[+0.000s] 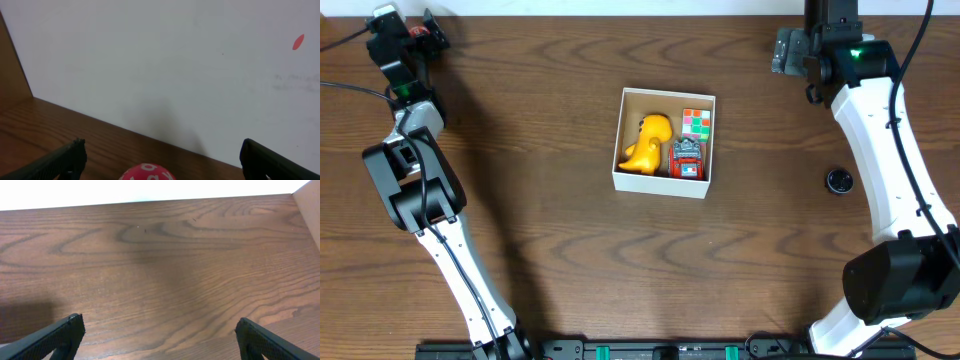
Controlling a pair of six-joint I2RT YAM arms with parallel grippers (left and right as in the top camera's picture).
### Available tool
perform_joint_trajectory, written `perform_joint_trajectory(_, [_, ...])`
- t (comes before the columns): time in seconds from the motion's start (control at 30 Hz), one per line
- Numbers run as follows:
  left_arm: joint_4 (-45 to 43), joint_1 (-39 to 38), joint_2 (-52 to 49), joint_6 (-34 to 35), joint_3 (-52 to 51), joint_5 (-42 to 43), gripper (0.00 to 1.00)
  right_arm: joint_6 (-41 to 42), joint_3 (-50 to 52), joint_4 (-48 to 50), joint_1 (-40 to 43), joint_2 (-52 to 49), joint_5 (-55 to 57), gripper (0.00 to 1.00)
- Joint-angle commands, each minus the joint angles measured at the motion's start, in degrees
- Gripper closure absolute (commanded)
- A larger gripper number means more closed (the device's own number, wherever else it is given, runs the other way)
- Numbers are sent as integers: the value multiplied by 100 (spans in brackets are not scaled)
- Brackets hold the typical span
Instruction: Pack container
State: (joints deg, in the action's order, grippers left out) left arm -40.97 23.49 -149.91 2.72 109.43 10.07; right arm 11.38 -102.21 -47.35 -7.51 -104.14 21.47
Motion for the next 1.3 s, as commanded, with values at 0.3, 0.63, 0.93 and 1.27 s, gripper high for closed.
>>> perform_joint_trajectory(0.3, [39, 22, -111, -109, 157, -219, 2, 81, -9, -4, -7, -4, 57, 1])
perform_joint_trajectory(0.63, [66, 22, -625, -122, 413, -223, 2, 81, -9, -4, -7, -4, 57, 1])
perform_joint_trajectory(0.93, [175, 37, -850, -120, 822, -323, 2, 81, -11, -4, -4, -4, 57, 1])
perform_joint_trajectory(1.27, [389, 37, -857, -190, 1021, -326, 2, 81, -9, -4, -7, -4, 57, 1])
